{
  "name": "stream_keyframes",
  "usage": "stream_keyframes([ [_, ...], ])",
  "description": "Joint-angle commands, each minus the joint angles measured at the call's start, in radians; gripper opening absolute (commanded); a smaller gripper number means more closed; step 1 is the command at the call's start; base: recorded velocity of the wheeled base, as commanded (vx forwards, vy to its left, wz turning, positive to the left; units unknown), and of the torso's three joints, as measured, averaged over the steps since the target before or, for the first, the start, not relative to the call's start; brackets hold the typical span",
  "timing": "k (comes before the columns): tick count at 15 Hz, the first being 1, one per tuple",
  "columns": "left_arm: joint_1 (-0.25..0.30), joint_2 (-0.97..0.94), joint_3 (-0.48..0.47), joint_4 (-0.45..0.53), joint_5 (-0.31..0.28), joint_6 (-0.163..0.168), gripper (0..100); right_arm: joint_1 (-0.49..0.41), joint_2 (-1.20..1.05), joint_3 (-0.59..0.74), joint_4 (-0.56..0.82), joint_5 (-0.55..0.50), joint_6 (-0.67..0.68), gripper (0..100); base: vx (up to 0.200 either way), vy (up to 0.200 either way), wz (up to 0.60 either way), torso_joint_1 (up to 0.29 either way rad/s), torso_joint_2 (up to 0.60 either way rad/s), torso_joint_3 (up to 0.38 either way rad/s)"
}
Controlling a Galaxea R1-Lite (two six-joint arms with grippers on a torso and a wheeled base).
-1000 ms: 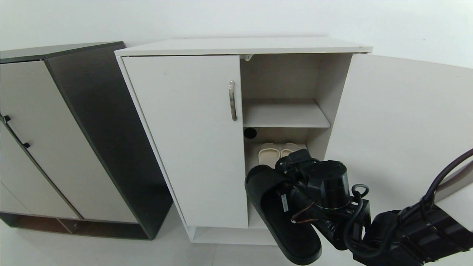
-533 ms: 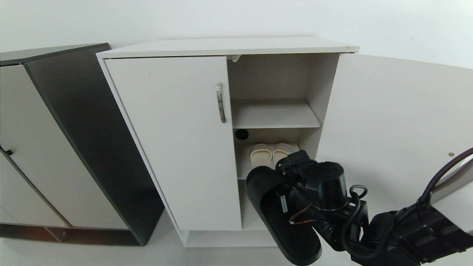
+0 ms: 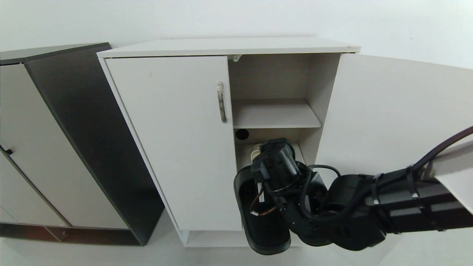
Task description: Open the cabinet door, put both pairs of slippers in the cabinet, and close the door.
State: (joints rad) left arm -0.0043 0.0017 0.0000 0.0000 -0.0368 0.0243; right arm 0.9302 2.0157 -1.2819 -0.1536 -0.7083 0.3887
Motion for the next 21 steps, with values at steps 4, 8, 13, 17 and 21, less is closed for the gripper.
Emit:
stream_keyframes([
  [4,0.0,0.0,0.0,0.0,0.0,0.003,0,0.007,-0.023,-0.195,0.068,-0.086,-0.024,0,0.0,0.0,0.0,0.0,0.0,0.0],
  [8,0.0,0.0,0.0,0.0,0.0,0.002,0,-0.041,-0.023,-0.178,-0.014,-0.089,-0.083,0,0.0,0.0,0.0,0.0,0.0,0.0],
  [13,0.0,0.0,0.0,0.0,0.0,0.005,0,-0.065,-0.022,-0.178,-0.015,-0.091,-0.093,0,0.0,0.0,0.0,0.0,0.0,0.0],
  [17,0.0,0.0,0.0,0.0,0.0,0.005,0,-0.082,-0.025,-0.182,-0.066,-0.091,-0.154,0,0.0,0.0,0.0,0.0,0.0,0.0],
  [21,0.0,0.0,0.0,0.0,0.0,0.006,0,-0.082,-0.026,-0.186,-0.081,-0.091,-0.166,0,0.05,0.0,0.0,0.002,0.0,-0.002],
])
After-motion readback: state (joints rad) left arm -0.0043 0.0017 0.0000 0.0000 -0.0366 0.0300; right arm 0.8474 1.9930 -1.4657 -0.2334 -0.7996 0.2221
